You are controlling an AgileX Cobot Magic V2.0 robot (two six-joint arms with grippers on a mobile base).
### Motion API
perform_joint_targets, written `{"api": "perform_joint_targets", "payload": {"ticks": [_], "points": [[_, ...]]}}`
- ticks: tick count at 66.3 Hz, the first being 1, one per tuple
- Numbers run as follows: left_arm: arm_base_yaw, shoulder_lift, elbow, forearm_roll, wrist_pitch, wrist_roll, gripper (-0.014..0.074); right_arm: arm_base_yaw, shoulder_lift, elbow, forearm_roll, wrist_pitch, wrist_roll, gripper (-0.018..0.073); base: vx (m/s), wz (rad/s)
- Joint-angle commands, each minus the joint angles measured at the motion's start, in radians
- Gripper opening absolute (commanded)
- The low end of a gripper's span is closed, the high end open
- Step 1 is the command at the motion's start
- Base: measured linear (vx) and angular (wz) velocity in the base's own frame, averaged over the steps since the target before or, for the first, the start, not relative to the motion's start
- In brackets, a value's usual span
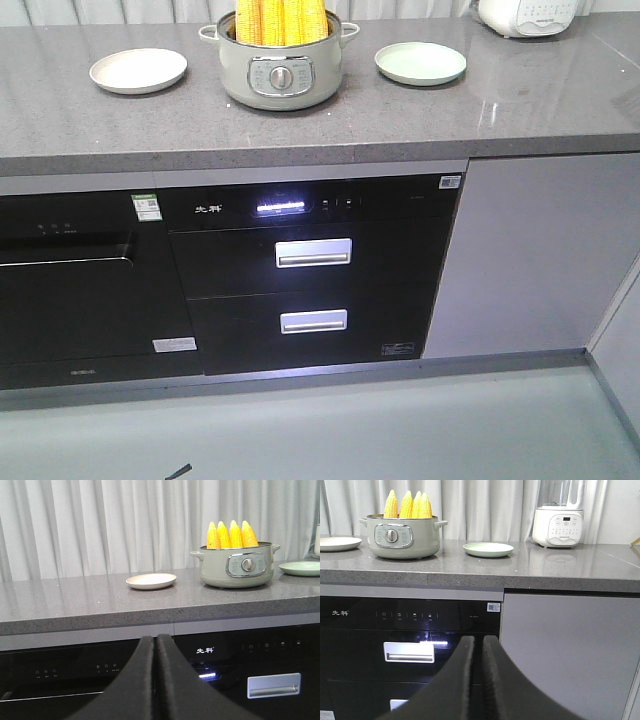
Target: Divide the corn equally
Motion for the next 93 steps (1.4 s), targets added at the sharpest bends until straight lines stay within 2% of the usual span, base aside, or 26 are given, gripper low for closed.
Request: {"api": "perform_joint_targets", "payload": {"ticks": [1,93], "points": [[-0.002,-0.017,0.014,-0.010,-0.069,0.000,-0.0006,-0.006,-0.001,0.007,-0.006,-0.078,-0.004,0.0036,0.09,0.03],[-0.002,-0.017,0.014,-0.010,-0.069,0.000,-0.0006,-0.006,-0.001,0.007,-0.006,-0.078,-0.004,0.0036,0.11,0.03]]}}
